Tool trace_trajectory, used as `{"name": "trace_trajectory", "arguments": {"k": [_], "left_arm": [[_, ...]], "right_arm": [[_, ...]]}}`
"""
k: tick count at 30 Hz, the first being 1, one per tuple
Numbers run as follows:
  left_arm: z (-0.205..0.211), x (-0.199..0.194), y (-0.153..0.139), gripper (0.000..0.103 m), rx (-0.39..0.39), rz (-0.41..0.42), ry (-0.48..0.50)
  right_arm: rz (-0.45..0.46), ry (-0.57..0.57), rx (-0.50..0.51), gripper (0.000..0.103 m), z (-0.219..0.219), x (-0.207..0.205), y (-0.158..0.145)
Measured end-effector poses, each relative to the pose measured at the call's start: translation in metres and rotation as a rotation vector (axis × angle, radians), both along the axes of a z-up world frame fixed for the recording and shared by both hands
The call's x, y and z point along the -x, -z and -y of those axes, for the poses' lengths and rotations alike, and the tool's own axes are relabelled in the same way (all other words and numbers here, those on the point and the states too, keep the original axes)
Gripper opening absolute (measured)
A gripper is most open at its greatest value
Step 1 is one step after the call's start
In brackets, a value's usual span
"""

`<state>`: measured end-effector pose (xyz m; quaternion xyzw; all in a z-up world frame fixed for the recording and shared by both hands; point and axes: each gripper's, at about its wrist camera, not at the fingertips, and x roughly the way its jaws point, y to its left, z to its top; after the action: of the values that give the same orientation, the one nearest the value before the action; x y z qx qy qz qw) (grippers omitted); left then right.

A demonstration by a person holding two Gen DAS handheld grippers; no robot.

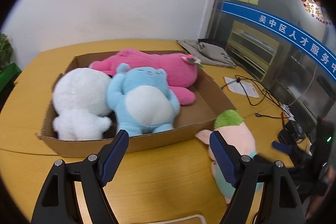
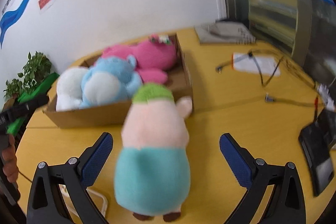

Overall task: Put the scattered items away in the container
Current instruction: 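Close both grippers on the pink-and-teal pig plush, then carry the pig plush into the box beside the blue cat, open both grippers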

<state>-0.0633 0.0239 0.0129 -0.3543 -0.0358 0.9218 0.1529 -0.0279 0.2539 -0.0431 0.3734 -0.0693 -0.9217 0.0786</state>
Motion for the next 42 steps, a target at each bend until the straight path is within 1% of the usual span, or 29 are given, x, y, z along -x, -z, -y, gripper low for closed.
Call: {"name": "trace_trajectory", "arguments": {"k": [2, 4, 6, 10, 13, 15, 16, 18, 19, 20, 24, 26, 28, 29, 31, 34, 36, 38, 40, 42], "left_arm": [[-0.017, 0.010, 0.008, 0.079, -0.012, 0.035, 0.058], [-0.037, 0.021, 0.018, 0.079, -0.007, 0.069, 0.106], [-0.053, 0.031, 0.029, 0.079, -0.009, 0.098, 0.149], [-0.079, 0.049, 0.053, 0.079, -0.049, 0.174, 0.223], [-0.088, 0.056, 0.064, 0.079, -0.105, 0.218, 0.246], [-0.095, 0.057, 0.068, 0.079, -0.131, 0.241, 0.284], [-0.100, 0.057, 0.070, 0.079, -0.131, 0.249, 0.298], [-0.107, 0.057, 0.072, 0.080, -0.100, 0.244, 0.305], [-0.109, 0.057, 0.072, 0.079, -0.090, 0.242, 0.310], [-0.110, 0.059, 0.071, 0.077, -0.091, 0.246, 0.313], [-0.105, 0.061, 0.068, 0.063, -0.114, 0.278, 0.298], [-0.102, 0.057, 0.059, 0.060, -0.121, 0.269, 0.300], [-0.099, 0.054, 0.048, 0.058, -0.123, 0.242, 0.301], [-0.098, 0.051, 0.037, 0.058, -0.122, 0.219, 0.299], [-0.096, 0.048, 0.019, 0.057, -0.124, 0.184, 0.295], [-0.095, 0.050, -0.021, 0.057, -0.120, 0.112, 0.301], [-0.097, 0.057, -0.053, 0.057, -0.107, 0.061, 0.311], [-0.100, 0.065, -0.088, 0.057, -0.082, -0.005, 0.316], [-0.104, 0.072, -0.117, 0.057, -0.052, -0.073, 0.318], [-0.104, 0.082, -0.137, 0.057, -0.039, -0.116, 0.306]], "right_arm": [[0.046, -0.015, -0.003, 0.103, 0.003, 0.001, 0.018], [0.076, -0.050, 0.041, 0.103, 0.007, 0.002, 0.032], [0.088, -0.084, 0.077, 0.103, 0.010, 0.003, 0.037], [0.080, -0.121, 0.067, 0.102, 0.016, 0.002, 0.041], [0.090, -0.120, 0.075, 0.102, 0.010, 0.001, 0.047], [0.109, -0.125, 0.089, 0.102, 0.006, 0.003, 0.051], [0.121, -0.135, 0.096, 0.102, 0.007, 0.005, 0.052], [0.140, -0.159, 0.106, 0.102, 0.008, 0.006, 0.055], [0.138, -0.165, 0.109, 0.099, 0.009, 0.006, 0.055], [0.130, -0.172, 0.116, 0.095, 0.009, 0.005, 0.055], [0.088, -0.194, 0.121, 0.085, 0.012, -0.003, 0.050], [0.075, -0.203, 0.109, 0.080, 0.014, -0.006, 0.045], [0.046, -0.208, 0.093, 0.078, 0.017, -0.009, 0.037], [0.026, -0.215, 0.092, 0.077, 0.017, -0.011, 0.031], [-0.014, -0.233, 0.109, 0.077, 0.015, -0.013, 0.017], [-0.086, -0.249, 0.132, 0.077, 0.012, -0.010, -0.014], [-0.142, -0.255, 0.125, 0.077, 0.012, -0.004, -0.038], [-0.201, -0.262, 0.113, 0.077, 0.012, 0.006, -0.064], [-0.259, -0.274, 0.112, 0.077, 0.012, 0.020, -0.090], [-0.312, -0.284, 0.107, 0.077, 0.013, 0.035, -0.113]]}}
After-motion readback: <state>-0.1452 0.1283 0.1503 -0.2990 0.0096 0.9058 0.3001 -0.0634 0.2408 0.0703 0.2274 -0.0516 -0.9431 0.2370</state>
